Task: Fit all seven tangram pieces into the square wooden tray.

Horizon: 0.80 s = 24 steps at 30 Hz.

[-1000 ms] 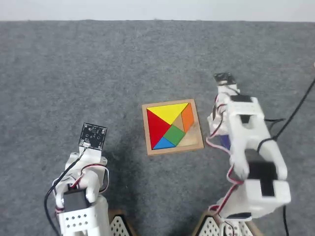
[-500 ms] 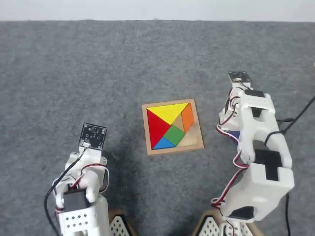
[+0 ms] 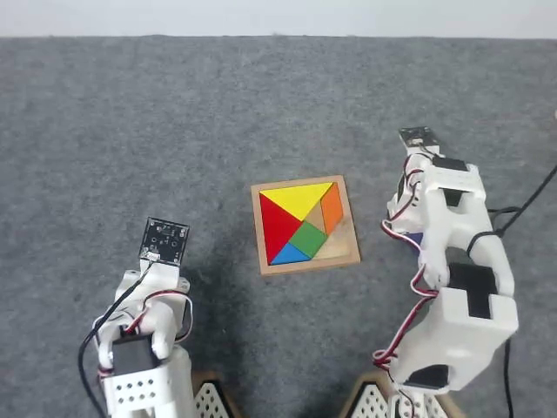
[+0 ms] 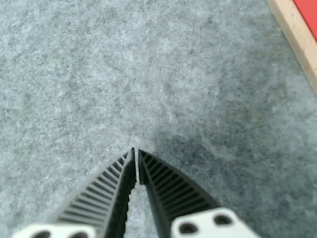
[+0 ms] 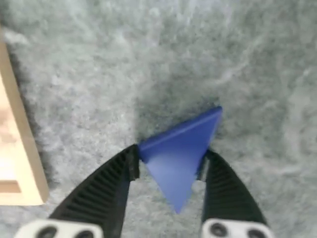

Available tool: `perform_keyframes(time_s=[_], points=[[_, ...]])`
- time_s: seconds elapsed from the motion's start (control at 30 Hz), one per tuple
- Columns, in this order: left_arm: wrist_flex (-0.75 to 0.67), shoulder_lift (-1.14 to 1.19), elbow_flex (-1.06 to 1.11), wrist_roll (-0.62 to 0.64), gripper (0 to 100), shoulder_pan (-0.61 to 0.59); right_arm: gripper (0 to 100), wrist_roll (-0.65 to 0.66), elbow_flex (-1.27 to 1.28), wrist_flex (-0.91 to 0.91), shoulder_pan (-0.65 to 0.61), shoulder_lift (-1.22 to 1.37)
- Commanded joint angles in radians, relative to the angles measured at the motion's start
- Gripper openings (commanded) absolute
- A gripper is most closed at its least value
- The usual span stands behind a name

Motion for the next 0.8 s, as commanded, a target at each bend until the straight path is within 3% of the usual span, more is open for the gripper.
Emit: perform_keyframes(time_s=[0.0,0.3,0.57,0.77], points=[[0.005,-0.02,-0.007,-0.014,1,-0.008,2.0,0.012,-0.009,0.01,-0.025,0.002],[0.005,-0.02,-0.007,-0.014,1,-0.008,0.8,0.026,-0.169,0.105,-0.071,-0.001],[0.005,-0.02,-0.007,-0.014,1,-0.008,0.8,0.25,-0.47,0.314,-0.206,-0.001],[0.005,-0.02,-0.007,-0.014,1,-0.008,1.8,0.115,-0.509,0.294,-0.209,0.038]])
